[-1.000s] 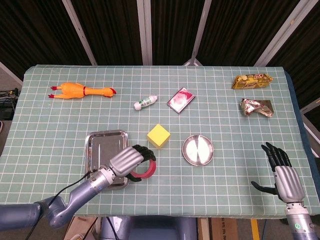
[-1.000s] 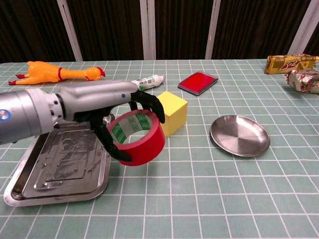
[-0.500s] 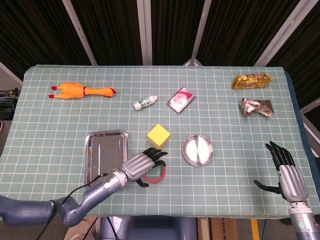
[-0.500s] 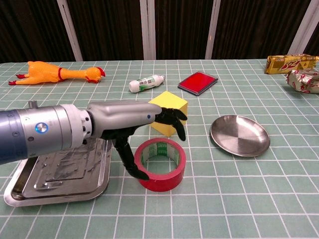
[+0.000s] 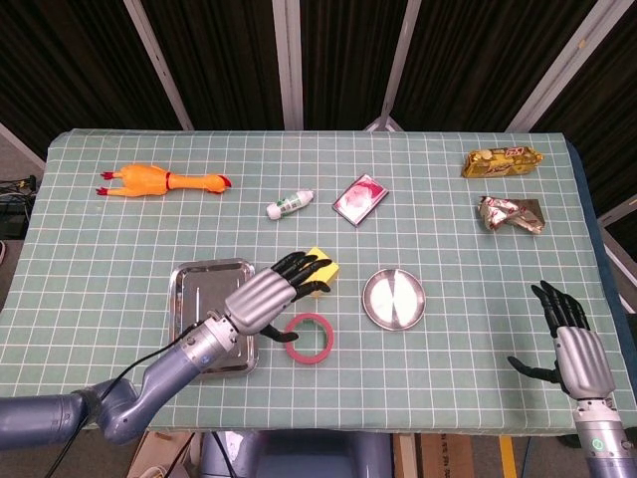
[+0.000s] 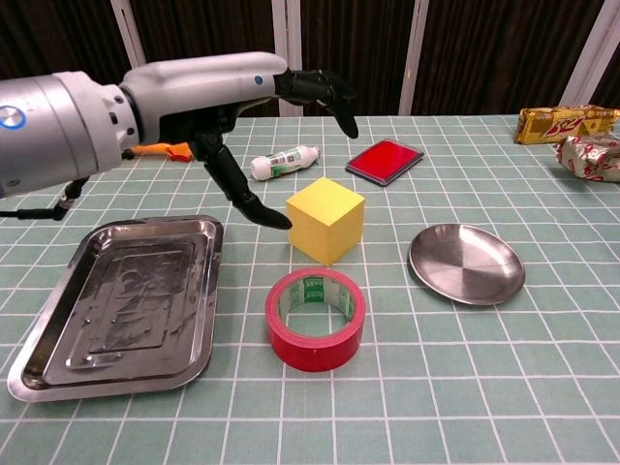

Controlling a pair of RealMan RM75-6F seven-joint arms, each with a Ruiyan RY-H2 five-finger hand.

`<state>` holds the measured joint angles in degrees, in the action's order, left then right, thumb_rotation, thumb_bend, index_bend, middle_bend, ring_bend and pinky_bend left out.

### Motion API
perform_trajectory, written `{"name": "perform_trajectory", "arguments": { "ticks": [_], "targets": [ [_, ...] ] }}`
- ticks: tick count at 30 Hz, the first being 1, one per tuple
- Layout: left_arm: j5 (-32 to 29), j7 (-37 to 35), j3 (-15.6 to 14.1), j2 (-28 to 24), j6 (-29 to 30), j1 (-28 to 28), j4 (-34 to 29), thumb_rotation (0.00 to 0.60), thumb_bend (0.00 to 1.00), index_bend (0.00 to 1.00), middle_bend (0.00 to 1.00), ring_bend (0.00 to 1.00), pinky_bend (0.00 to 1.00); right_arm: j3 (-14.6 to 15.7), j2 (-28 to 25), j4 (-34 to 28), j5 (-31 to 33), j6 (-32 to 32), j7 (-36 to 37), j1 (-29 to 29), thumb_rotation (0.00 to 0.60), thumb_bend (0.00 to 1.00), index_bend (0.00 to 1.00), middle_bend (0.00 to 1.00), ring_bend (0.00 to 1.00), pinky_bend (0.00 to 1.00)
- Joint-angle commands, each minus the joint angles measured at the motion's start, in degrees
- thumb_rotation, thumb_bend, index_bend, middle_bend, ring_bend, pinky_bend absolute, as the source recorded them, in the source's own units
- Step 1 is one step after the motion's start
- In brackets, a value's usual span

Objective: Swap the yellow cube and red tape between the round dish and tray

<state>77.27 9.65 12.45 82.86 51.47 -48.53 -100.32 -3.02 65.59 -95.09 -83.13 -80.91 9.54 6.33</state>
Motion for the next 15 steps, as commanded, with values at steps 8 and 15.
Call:
{"name": "perform_trajectory", "arguments": {
  "ticks": [8, 15],
  "targets": [
    [-9.31, 1.97, 4.45, 7.40, -8.83, -9.61, 16.37, 0.600, 0.01, 0.24, 0.00, 0.00, 0.01, -1.35, 1.08, 1.59, 3.05, 1.41, -1.28, 0.36, 0.600, 0.04, 0.01, 0.00, 0.02, 0.00],
    [-11.57, -1.72, 3.67, 11.36, -14.34, -12.76, 24.02, 0.600, 0.00, 0.23, 0.00, 0.00, 0.00, -1.68, 0.78, 1.71, 4.01, 1.68, -1.35, 0.07, 0.600, 0.05, 0.01, 0.00, 0.02, 0.00]
  ]
}}
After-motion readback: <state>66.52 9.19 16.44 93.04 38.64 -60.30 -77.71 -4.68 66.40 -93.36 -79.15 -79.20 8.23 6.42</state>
